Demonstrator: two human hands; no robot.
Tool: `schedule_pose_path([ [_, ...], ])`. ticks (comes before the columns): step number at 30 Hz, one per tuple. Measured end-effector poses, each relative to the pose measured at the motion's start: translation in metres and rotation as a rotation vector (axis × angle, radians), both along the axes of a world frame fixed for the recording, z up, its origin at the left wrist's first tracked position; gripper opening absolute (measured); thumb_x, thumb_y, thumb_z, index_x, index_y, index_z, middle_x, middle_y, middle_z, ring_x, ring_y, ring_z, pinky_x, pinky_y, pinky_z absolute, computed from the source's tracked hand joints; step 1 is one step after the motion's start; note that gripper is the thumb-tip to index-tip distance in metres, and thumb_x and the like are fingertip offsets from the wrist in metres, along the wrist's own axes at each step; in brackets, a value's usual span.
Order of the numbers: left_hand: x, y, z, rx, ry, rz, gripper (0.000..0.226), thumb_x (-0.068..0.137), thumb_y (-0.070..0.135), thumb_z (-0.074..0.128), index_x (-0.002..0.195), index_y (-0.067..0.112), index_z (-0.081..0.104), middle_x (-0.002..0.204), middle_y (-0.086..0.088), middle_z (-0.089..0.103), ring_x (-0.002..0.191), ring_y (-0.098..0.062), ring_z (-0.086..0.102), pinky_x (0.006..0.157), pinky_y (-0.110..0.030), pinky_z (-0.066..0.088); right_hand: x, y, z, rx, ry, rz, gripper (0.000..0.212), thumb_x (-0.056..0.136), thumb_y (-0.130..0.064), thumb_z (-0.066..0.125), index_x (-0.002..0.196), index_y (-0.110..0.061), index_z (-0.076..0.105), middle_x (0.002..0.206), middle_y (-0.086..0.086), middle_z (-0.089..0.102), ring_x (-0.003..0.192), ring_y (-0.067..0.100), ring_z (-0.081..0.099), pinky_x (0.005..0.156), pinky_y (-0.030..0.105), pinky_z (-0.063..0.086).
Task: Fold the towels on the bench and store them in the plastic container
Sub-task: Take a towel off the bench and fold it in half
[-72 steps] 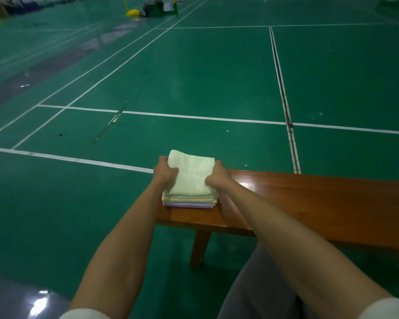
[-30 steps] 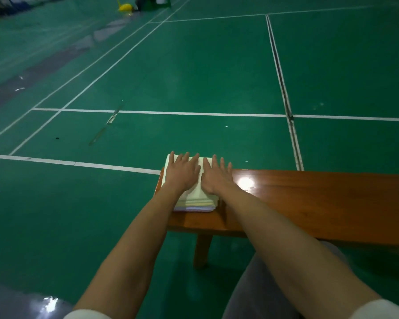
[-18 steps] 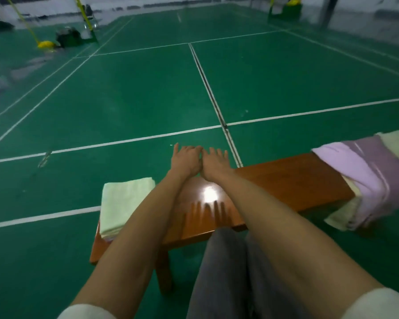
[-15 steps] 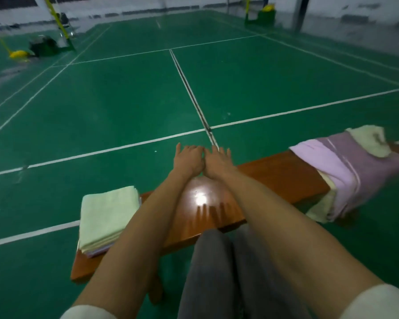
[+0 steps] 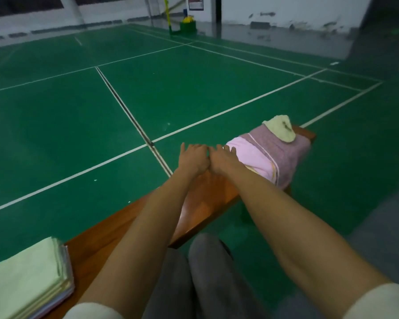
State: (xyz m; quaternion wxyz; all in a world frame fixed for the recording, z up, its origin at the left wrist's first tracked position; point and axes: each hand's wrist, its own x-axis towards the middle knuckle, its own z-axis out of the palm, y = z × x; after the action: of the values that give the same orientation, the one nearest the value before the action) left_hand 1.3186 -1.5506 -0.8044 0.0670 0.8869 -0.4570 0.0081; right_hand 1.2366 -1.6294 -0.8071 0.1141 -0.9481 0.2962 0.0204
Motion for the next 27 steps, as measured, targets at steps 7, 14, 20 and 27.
schedule_pose_path([
  [7, -0.025, -0.066, -0.027, -0.028, 0.031, -0.058, 0.027, 0.097, 0.025, 0.042, 0.108, 0.022, 0.065, 0.118, -0.004, 0.07, 0.116, -0.028, 0.06, 0.109, -0.05, 0.032, -0.029, -0.06, -0.028, 0.009, -0.003, -0.101, 0.052, 0.097, -0.027, 0.046, 0.149, -0.023, 0.038, 0.152, 0.009, 0.042, 0.14, 0.034, 0.037, 0.117, 0.054, 0.025],
  [14, -0.04, -0.12, -0.057, 0.04, 0.054, -0.111, 0.036, 0.098, 0.028, 0.043, 0.127, 0.023, 0.062, 0.131, -0.003, 0.066, 0.123, -0.027, 0.057, 0.106, -0.042, 0.031, -0.052, -0.106, -0.053, 0.032, 0.048, -0.182, 0.048, 0.101, -0.028, 0.04, 0.149, -0.02, 0.038, 0.15, 0.01, 0.043, 0.14, 0.034, 0.038, 0.116, 0.051, 0.028],
  [20, -0.046, -0.153, -0.083, 0.109, 0.056, -0.174, 0.038, 0.1, 0.033, 0.044, 0.134, 0.026, 0.059, 0.133, -0.001, 0.065, 0.124, -0.025, 0.057, 0.106, -0.043, 0.034, -0.06, -0.137, -0.083, 0.053, 0.094, -0.257, 0.044, 0.102, -0.027, 0.042, 0.144, -0.014, 0.044, 0.146, 0.011, 0.048, 0.137, 0.033, 0.042, 0.114, 0.047, 0.032],
  [27, -0.042, -0.174, -0.115, 0.139, 0.106, -0.2, 0.041, 0.101, 0.036, 0.045, 0.138, 0.024, 0.056, 0.137, -0.004, 0.062, 0.127, -0.027, 0.055, 0.108, -0.044, 0.034, -0.057, -0.159, -0.118, 0.055, 0.118, -0.31, 0.045, 0.1, -0.028, 0.048, 0.142, -0.011, 0.048, 0.144, 0.015, 0.05, 0.134, 0.034, 0.047, 0.111, 0.045, 0.037],
])
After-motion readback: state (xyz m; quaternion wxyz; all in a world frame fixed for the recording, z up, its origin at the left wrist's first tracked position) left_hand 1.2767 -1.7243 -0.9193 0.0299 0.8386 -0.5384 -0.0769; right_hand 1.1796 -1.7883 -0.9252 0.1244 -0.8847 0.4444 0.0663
